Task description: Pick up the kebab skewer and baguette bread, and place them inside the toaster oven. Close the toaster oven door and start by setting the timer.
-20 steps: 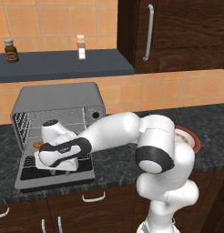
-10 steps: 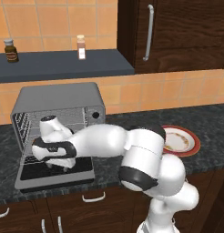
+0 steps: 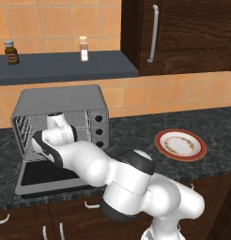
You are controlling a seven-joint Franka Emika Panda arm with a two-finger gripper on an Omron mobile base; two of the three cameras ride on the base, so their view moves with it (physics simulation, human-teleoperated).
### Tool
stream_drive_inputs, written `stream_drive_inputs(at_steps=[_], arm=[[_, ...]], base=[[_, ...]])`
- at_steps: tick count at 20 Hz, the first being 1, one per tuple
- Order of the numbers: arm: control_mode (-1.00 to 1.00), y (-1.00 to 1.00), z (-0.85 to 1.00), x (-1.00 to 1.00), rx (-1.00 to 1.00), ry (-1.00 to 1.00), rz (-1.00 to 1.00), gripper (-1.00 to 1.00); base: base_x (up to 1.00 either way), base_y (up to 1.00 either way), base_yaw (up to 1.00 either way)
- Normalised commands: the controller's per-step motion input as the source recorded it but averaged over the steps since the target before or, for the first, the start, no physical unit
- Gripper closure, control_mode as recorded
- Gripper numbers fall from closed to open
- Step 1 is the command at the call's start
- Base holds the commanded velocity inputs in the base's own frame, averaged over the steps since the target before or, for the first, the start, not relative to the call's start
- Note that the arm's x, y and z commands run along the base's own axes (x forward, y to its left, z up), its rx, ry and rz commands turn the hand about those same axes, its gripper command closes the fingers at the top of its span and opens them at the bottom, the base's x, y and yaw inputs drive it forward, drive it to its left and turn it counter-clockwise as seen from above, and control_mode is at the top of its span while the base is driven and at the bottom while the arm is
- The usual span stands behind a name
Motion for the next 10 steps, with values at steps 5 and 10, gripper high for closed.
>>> stream_drive_inputs(at_steps=[5,10], arm=[[-1.0,-0.13,-0.01,0.31,0.0,-0.06,-0.18,-1.0],[-1.0,0.0,0.0,0.43,0.0,-0.02,-0.18,-1.0]], base=[[0.0,0.0,0.0],[0.0,0.0,0.0]])
